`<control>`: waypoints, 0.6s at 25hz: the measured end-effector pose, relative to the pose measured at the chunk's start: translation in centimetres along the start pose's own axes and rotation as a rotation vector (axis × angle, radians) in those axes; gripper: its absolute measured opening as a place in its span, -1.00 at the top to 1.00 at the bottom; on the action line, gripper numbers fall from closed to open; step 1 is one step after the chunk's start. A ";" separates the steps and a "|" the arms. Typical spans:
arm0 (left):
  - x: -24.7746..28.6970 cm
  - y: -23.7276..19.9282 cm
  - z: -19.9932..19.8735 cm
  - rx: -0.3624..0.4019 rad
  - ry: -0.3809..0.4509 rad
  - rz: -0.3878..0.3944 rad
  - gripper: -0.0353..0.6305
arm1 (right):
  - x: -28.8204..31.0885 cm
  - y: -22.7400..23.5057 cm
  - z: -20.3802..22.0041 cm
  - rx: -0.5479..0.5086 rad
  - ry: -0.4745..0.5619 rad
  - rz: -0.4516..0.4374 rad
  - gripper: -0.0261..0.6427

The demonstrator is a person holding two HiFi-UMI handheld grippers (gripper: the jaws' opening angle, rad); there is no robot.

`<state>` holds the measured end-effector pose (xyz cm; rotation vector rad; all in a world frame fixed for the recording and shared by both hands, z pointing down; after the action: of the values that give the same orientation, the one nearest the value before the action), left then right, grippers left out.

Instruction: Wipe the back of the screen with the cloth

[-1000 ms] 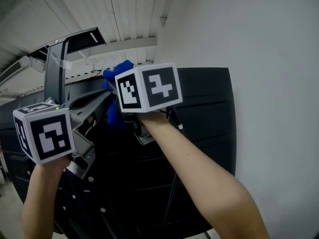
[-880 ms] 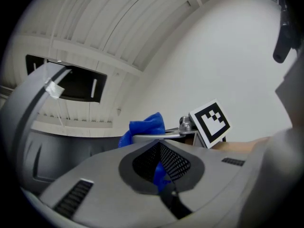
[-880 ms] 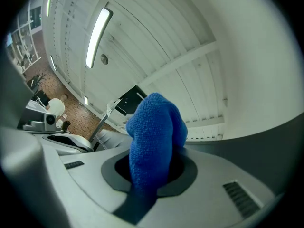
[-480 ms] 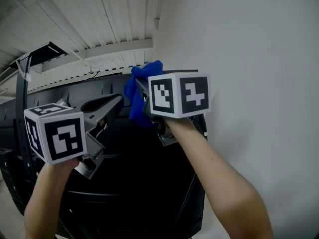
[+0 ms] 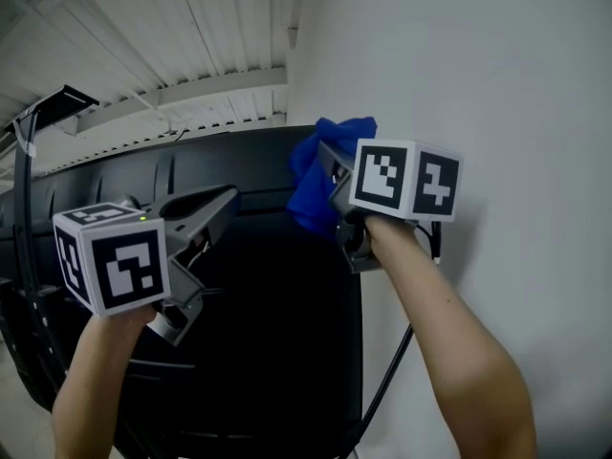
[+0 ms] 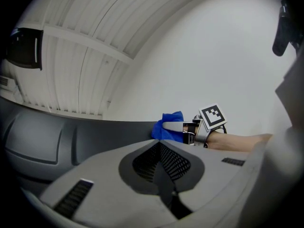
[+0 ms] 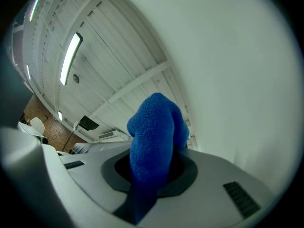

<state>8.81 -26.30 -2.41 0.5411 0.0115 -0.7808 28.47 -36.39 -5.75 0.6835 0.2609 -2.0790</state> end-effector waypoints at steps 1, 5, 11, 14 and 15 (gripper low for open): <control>0.0 0.0 0.1 -0.004 0.001 -0.005 0.87 | -0.1 0.4 0.0 0.002 0.000 0.006 0.74; -0.6 -0.3 0.2 -0.024 0.008 -0.019 0.87 | -0.6 -0.1 -0.3 -0.014 -0.004 -0.010 0.74; -2.9 0.1 0.7 -0.039 0.007 -0.063 0.87 | -1.8 -5.9 0.3 0.023 0.017 -0.165 0.74; -6.0 -0.6 1.1 -0.032 0.016 -0.119 0.87 | -0.9 -11.9 2.1 0.042 0.011 -0.292 0.74; -7.1 -0.8 1.2 -0.027 0.016 -0.136 0.87 | -0.5 -13.7 2.8 0.047 0.002 -0.327 0.74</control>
<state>2.94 -22.57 -0.24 0.5244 0.0739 -0.9078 16.42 -29.40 -4.18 0.7086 0.3448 -2.4014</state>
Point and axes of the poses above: the fingertips, and each gripper's own axes: x forward along the fingers, y to its right, z out of its underside, the point moved 7 cm from there along -x, backward along the fingers, and after that the axes turned 10 degrees about z, right-handed, at the moved point
